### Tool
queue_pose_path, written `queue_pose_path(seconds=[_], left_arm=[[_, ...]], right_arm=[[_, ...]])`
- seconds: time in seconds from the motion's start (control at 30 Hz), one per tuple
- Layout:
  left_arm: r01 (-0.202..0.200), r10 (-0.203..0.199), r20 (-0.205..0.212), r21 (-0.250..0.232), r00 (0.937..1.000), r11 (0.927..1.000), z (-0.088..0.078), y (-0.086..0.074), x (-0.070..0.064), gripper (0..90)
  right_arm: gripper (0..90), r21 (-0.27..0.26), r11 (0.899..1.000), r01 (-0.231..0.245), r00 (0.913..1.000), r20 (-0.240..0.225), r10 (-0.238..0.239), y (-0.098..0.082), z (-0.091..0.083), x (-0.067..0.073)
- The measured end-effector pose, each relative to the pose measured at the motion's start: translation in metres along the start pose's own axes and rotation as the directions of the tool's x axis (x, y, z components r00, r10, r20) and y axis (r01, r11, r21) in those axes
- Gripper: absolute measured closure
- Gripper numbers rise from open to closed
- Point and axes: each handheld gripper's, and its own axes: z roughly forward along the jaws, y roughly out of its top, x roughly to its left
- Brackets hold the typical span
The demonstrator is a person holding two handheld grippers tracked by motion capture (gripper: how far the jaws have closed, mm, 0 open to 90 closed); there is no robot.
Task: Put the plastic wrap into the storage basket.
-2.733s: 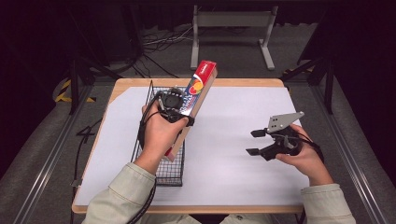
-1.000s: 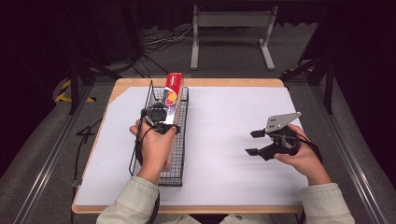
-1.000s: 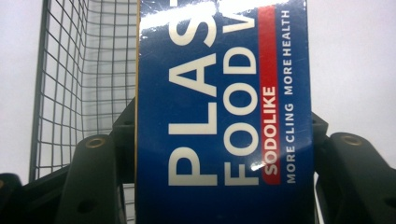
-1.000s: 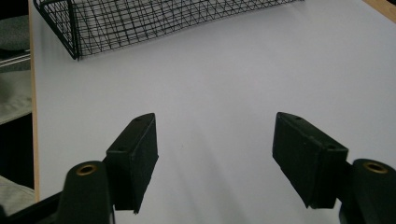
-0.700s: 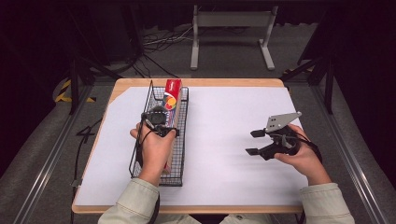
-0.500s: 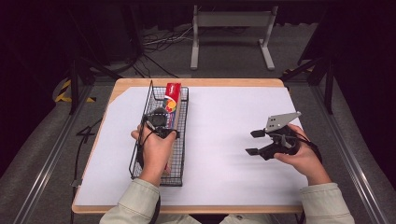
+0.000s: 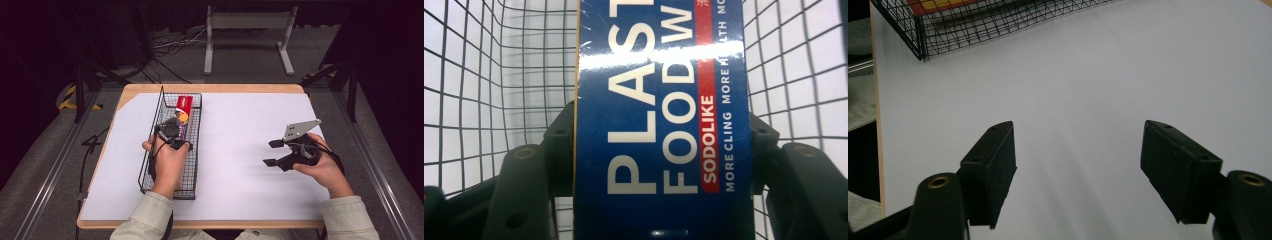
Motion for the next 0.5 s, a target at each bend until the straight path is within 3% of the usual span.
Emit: queue_pose_path(seconds=[0.4, 0.5], left_arm=[[-0.002, 0.002, -0.003, 0.006, 1.0000, 1.0000, 0.0053, -0.0007, -0.0007, 37.0], [-0.003, 0.003, 0.007, 0.027, 1.0000, 0.9996, 0.0094, -0.0009, 0.0005, 36.6]], right_arm=[[29.7, 0.001, 1.000, -0.006, 1.0000, -0.002, 0.006, -0.0003, 0.0016, 0.0000], [29.1, 0.003, 1.000, -0.003, 1.0000, -0.003, 0.003, -0.0003, 0.0023, 0.0000]])
